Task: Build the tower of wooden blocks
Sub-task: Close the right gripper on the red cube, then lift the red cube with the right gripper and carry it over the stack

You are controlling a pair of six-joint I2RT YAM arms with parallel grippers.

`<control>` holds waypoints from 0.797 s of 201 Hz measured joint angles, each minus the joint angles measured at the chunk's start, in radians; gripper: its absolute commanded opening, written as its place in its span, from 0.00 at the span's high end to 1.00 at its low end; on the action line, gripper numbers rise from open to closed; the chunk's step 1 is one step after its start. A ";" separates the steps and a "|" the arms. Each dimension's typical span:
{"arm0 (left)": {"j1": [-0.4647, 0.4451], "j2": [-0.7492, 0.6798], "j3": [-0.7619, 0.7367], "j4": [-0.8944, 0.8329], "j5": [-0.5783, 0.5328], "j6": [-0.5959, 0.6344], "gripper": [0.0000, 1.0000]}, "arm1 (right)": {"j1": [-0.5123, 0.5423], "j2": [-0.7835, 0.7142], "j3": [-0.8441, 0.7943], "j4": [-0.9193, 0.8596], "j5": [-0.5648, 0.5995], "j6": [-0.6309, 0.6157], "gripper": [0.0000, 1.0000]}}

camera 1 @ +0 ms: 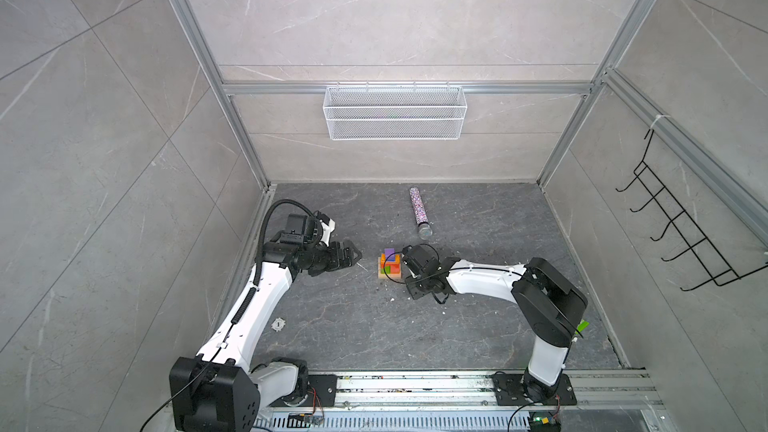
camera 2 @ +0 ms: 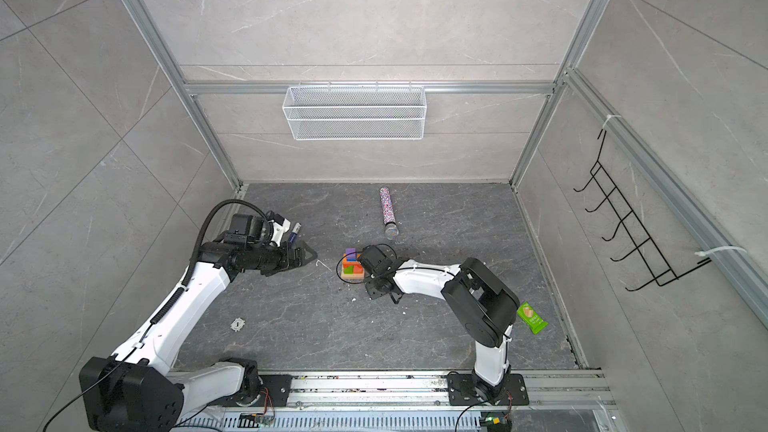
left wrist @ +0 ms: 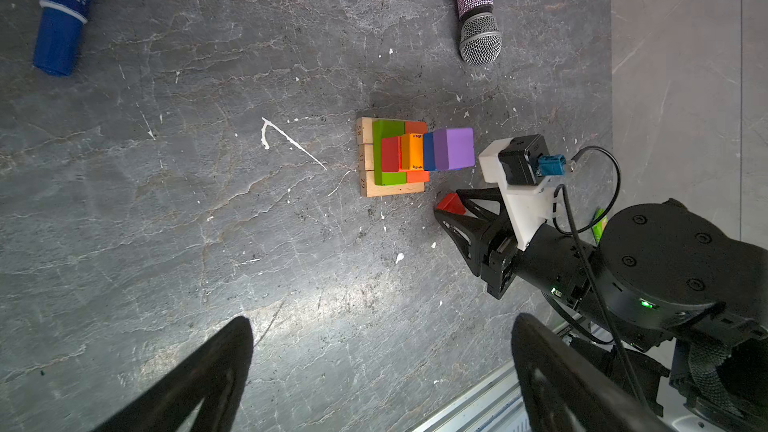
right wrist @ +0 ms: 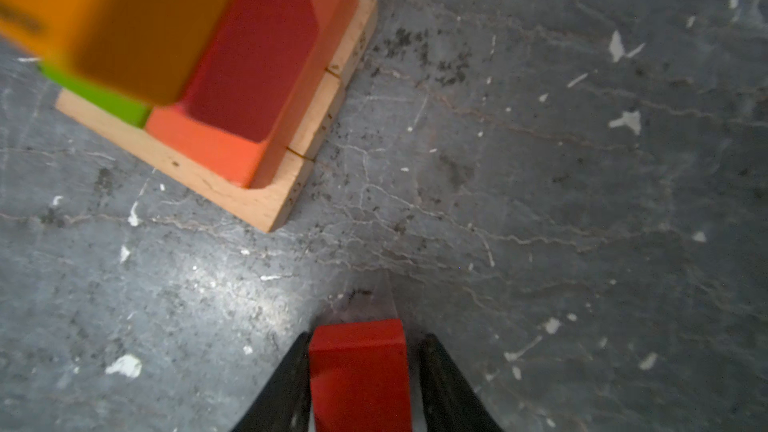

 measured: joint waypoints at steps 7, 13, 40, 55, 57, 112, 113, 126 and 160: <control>0.000 0.000 0.000 0.000 0.000 0.000 0.01 | 0.000 0.000 0.000 -0.002 0.003 0.004 0.92; 0.000 0.000 0.000 0.000 0.000 0.000 0.01 | 0.000 0.000 0.000 -0.003 0.006 0.010 0.93; 0.000 0.000 0.000 0.000 0.000 0.000 0.01 | 0.000 0.000 0.007 -0.023 0.014 0.029 0.97; 0.000 0.000 0.000 0.000 0.000 0.000 0.01 | 0.000 0.000 0.016 -0.046 0.021 0.047 0.98; 0.000 0.000 0.000 0.000 0.000 0.000 0.01 | 0.000 0.000 0.018 -0.051 0.023 0.051 0.99; 0.000 0.000 0.000 0.000 0.000 0.000 0.01 | 0.000 -0.002 0.108 -0.192 0.082 0.162 1.00; 0.000 0.000 0.000 0.000 0.000 0.000 0.01 | 0.000 -0.002 0.111 -0.196 0.083 0.166 1.00; 0.000 0.000 0.000 0.000 0.000 0.000 0.01 | 0.000 -0.005 0.142 -0.235 0.093 0.194 1.00; 0.000 0.000 0.000 0.000 0.000 0.000 0.01 | 0.000 -0.018 0.210 -0.331 0.115 0.262 1.00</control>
